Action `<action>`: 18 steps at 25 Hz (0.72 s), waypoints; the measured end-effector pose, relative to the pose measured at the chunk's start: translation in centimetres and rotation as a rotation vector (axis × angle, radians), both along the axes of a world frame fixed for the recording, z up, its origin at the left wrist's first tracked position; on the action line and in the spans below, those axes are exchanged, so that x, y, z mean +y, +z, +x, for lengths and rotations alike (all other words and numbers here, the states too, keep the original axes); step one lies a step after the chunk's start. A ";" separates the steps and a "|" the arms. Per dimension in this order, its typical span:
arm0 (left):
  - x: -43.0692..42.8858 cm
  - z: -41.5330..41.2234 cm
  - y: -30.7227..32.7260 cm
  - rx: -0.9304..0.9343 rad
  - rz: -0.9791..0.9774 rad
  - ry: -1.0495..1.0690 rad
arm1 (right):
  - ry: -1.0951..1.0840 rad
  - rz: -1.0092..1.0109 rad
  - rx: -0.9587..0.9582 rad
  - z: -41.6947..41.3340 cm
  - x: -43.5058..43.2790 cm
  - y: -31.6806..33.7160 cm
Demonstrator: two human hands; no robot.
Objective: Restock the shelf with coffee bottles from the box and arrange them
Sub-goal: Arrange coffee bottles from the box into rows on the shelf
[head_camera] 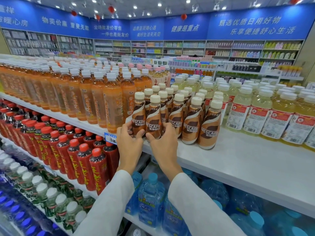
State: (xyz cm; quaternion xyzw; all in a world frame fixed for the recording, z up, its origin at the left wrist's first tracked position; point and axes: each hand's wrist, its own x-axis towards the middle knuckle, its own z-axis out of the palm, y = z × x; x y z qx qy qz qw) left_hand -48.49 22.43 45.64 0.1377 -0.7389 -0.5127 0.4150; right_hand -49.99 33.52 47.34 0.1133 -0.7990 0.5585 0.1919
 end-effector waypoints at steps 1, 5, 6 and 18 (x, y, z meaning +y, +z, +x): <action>0.0 0.0 0.0 -0.002 -0.003 -0.001 | 0.004 -0.001 -0.001 0.0 0.0 0.0; -0.2 0.1 -0.2 -0.002 -0.008 -0.012 | 0.017 -0.004 0.008 0.1 0.0 -0.3; -0.2 0.2 -0.3 -0.005 -0.018 -0.008 | 0.019 -0.005 0.005 0.1 0.0 -0.3; 2.1 3.3 -1.8 -0.058 0.012 0.011 | 0.156 -0.047 -0.065 2.8 2.6 -1.4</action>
